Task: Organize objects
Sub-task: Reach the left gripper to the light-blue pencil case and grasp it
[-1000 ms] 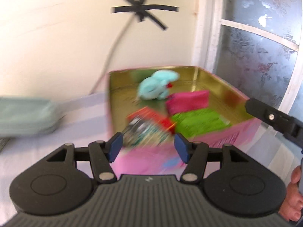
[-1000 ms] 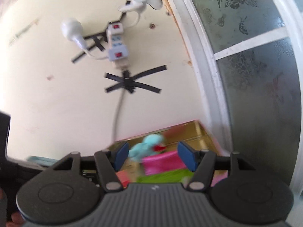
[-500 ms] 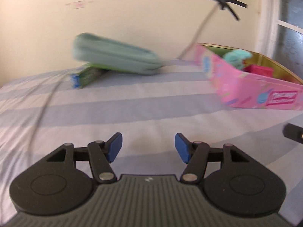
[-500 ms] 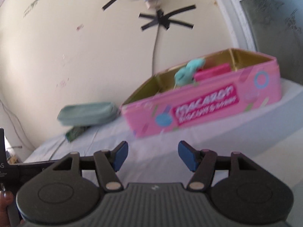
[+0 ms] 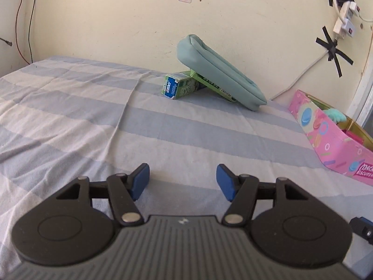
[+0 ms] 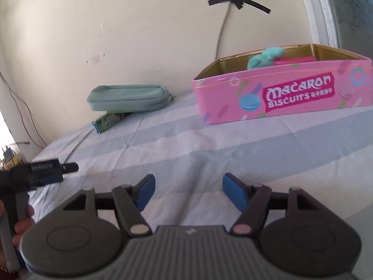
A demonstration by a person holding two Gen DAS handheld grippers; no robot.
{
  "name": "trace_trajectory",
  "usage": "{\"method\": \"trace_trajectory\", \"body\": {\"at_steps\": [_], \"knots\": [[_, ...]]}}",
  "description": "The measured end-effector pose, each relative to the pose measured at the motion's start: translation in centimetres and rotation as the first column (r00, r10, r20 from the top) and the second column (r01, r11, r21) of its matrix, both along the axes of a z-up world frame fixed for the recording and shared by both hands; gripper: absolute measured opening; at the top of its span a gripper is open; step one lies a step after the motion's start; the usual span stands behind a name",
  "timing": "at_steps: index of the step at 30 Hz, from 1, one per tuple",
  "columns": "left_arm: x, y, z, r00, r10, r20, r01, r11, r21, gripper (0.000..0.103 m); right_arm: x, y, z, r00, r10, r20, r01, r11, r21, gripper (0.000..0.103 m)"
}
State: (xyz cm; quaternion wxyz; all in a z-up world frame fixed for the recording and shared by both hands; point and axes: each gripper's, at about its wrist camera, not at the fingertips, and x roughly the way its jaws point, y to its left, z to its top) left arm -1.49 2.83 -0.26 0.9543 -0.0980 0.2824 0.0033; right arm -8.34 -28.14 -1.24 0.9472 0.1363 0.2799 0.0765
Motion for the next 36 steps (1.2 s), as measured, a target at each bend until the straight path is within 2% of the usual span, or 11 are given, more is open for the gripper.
{"method": "trace_trajectory", "body": {"at_steps": [5,12,16,24,29,31,33,36], "knots": [[-0.1,-0.3,-0.1,1.000,-0.006,0.001,0.006,1.000,0.010,0.069,-0.2,-0.6,-0.2,1.000,-0.003,0.009,0.003,0.999,0.040,0.067],[-0.2,0.3,-0.2,1.000,-0.007,0.009,0.007,1.000,-0.029,0.069,-0.1,-0.3,-0.3,1.000,-0.013,0.011,0.012,0.999,0.035,0.067],[-0.2,0.3,-0.2,1.000,-0.006,0.009,0.007,1.000,-0.026,0.070,-0.1,-0.5,-0.3,1.000,-0.014,0.012,0.013,0.999,0.044,0.067],[-0.2,0.3,-0.2,1.000,-0.009,0.008,0.009,1.000,-0.020,0.076,0.0,-0.8,-0.4,1.000,0.004,0.015,-0.005,0.998,0.065,0.073],[-0.4,0.1,-0.1,1.000,-0.020,0.008,0.020,1.000,-0.011,0.088,0.2,-1.3,-0.4,1.000,0.026,0.015,-0.028,0.994,0.110,0.078],[-0.4,0.3,0.1,1.000,-0.018,0.004,0.018,1.000,-0.024,0.099,0.2,-1.3,-0.2,1.000,0.024,0.009,-0.025,0.994,0.109,0.077],[0.3,0.8,0.8,1.000,-0.006,-0.015,0.005,0.999,-0.047,0.099,0.3,-1.0,0.2,0.999,0.028,0.015,-0.030,0.996,0.083,0.077],[3.1,1.9,3.5,1.000,0.026,-0.009,-0.027,0.998,-0.057,0.100,1.3,-0.4,1.6,0.994,0.079,0.076,-0.081,0.996,0.024,0.077]]}}
